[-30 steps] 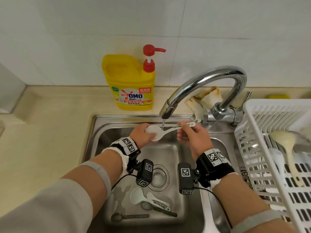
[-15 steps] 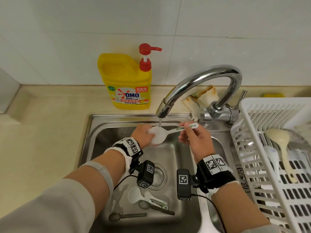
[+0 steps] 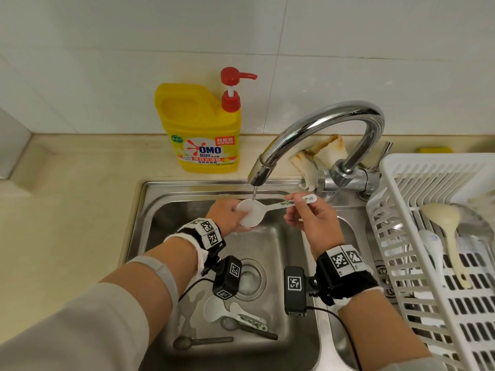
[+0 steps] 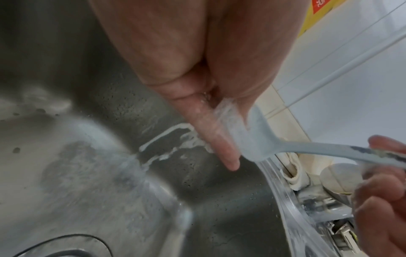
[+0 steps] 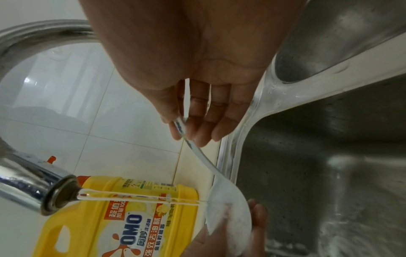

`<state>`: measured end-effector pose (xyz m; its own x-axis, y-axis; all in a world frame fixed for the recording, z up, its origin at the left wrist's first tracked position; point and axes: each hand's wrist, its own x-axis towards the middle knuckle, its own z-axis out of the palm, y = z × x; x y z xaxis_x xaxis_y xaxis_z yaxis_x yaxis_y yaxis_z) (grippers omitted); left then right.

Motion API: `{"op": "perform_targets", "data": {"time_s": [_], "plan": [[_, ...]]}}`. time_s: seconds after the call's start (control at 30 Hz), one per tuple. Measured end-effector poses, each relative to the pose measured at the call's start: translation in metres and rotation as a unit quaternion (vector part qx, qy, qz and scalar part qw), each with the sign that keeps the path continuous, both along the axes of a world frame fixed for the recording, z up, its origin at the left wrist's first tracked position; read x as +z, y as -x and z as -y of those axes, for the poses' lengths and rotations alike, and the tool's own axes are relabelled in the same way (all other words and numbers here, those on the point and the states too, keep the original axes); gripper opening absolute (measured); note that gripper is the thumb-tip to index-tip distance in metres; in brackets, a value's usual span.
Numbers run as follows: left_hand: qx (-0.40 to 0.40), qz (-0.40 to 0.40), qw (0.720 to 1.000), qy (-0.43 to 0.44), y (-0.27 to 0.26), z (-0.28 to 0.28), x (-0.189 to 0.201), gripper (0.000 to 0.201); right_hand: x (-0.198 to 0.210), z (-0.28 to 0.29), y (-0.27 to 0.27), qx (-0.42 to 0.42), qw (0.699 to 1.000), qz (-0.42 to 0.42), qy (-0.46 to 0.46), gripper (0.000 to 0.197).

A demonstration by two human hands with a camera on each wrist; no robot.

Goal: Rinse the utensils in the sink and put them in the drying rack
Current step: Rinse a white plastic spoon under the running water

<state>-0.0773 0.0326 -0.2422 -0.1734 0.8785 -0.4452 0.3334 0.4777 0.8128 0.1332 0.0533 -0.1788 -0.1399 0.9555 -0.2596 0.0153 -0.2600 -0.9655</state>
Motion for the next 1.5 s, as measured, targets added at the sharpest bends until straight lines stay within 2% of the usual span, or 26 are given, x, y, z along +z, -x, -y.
{"op": "perform_targets", "data": {"time_s": [0.1,0.17,0.2,0.37,0.43,0.53,0.63,0.7,0.77,0.8,0.83,0.93,0.97,1.03,1.13,1.3,1.4,1.5], "plan": [[-0.060,-0.026,0.998,-0.017,0.001,0.002,0.002,0.030,-0.002,0.002,0.003,-0.004,1.000,0.000,0.011,0.020],[-0.062,-0.018,0.998,-0.022,0.002,0.005,0.003,0.044,-0.003,0.003,0.006,-0.008,1.000,-0.006,0.022,0.019],[-0.052,-0.008,0.998,-0.025,0.001,0.006,0.001,0.045,-0.003,0.003,0.007,-0.010,1.000,-0.011,0.028,0.020],[0.050,0.109,0.993,0.010,-0.002,0.008,-0.002,0.021,-0.004,0.001,0.005,-0.016,0.999,-0.015,0.043,0.022],[0.061,0.102,0.993,0.014,-0.001,0.006,-0.003,0.018,-0.005,0.001,0.004,-0.018,0.999,-0.018,0.045,0.022],[0.037,0.074,0.996,0.023,-0.002,0.001,-0.004,0.024,-0.006,0.001,0.004,-0.020,0.999,-0.017,0.045,0.022],[0.006,0.063,0.998,0.011,-0.005,0.000,0.000,0.040,-0.008,0.001,0.004,-0.029,0.998,-0.018,0.052,0.022],[-0.032,0.011,0.999,-0.008,-0.005,-0.001,-0.001,0.047,-0.008,0.000,0.004,-0.036,0.997,-0.023,0.058,0.022],[-0.017,-0.011,1.000,-0.013,-0.004,-0.001,-0.004,0.050,-0.009,-0.001,0.004,-0.041,0.997,-0.027,0.062,0.022],[0.007,0.002,1.000,-0.010,-0.004,-0.001,-0.004,0.053,-0.009,-0.002,0.004,-0.043,0.997,-0.029,0.064,0.022],[0.030,0.028,0.999,-0.007,-0.004,-0.001,-0.003,0.052,-0.009,-0.002,0.004,-0.045,0.996,-0.032,0.065,0.023],[0.084,0.092,0.992,0.007,-0.006,-0.002,0.001,0.014,-0.009,-0.004,0.005,-0.045,0.996,-0.036,0.067,0.023],[0.091,0.103,0.990,0.015,-0.006,-0.002,0.002,0.009,-0.009,-0.005,0.005,-0.044,0.996,-0.035,0.066,0.023],[0.080,0.110,0.990,0.023,-0.004,-0.001,0.004,0.017,-0.008,-0.005,0.007,-0.042,0.997,-0.033,0.064,0.023],[0.018,0.068,0.998,-0.001,-0.001,-0.002,-0.004,0.045,-0.009,-0.005,0.008,-0.044,0.996,-0.037,0.064,0.023],[-0.005,0.009,1.000,-0.005,-0.005,-0.005,0.007,0.062,-0.008,-0.003,0.009,-0.037,0.998,-0.034,0.044,0.023],[0.019,0.014,1.000,-0.001,-0.006,-0.005,0.000,0.053,-0.007,-0.004,0.007,-0.038,0.998,-0.032,0.035,0.023],[0.053,0.059,0.997,0.001,-0.008,-0.005,-0.004,0.028,-0.004,-0.004,0.004,-0.037,0.998,-0.030,0.028,0.024]]}}
